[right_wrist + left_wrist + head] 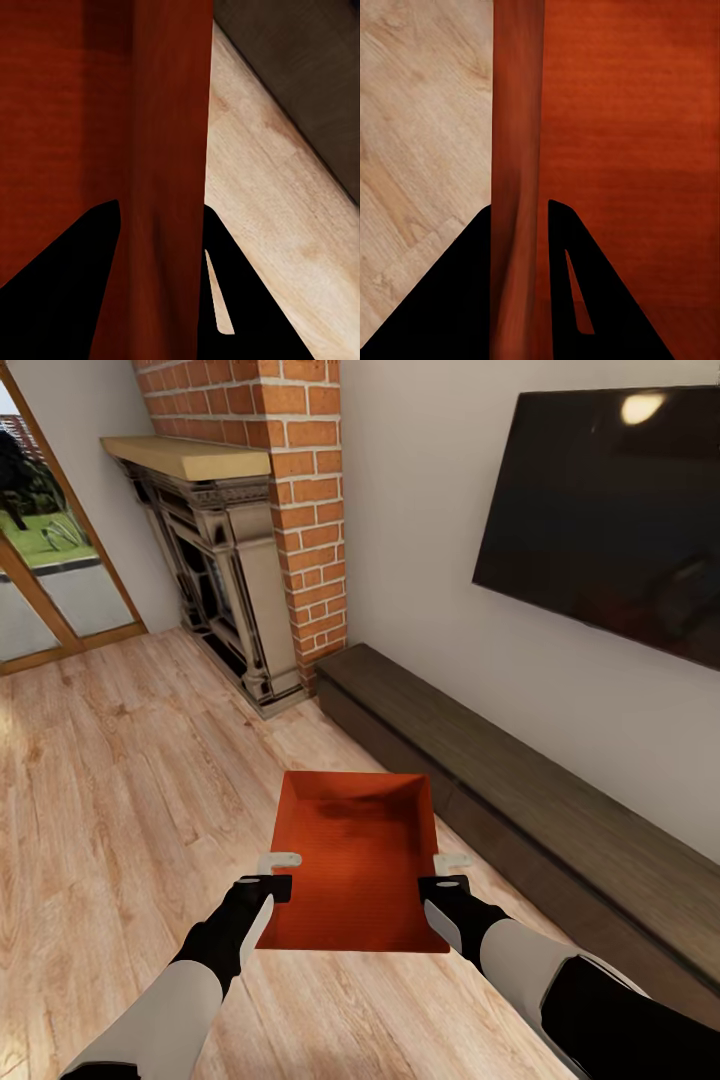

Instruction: Move the two storage containers from the living room to the garage. In the garage, place one container on the floor and stack the other container on top of it (either order is fine).

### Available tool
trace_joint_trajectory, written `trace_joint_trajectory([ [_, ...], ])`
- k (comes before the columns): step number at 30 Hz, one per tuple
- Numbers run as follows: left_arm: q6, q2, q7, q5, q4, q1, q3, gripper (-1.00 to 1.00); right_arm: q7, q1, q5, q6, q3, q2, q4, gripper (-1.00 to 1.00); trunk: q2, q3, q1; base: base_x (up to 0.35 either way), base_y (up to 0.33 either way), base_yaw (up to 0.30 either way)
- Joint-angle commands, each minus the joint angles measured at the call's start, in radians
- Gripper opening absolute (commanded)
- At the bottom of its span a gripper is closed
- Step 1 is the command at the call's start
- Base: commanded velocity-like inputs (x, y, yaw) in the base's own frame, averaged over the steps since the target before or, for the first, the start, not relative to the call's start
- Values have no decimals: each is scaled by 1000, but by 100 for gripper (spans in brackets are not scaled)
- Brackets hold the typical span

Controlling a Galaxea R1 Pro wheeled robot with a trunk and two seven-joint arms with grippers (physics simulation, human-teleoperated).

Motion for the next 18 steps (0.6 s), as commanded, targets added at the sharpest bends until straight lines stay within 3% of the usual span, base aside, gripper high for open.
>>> trace_joint_trajectory([
  [1,5,-12,-2,7,1,0,7,-100,-2,-1,19,-49,45,6,-17,-100,-2,0,1,0,0,0],
  [18,5,-12,-2,7,1,0,5,-100,-1,-1,19,-49,45,6,-17,-100,-2,26,1,0,0,0],
])
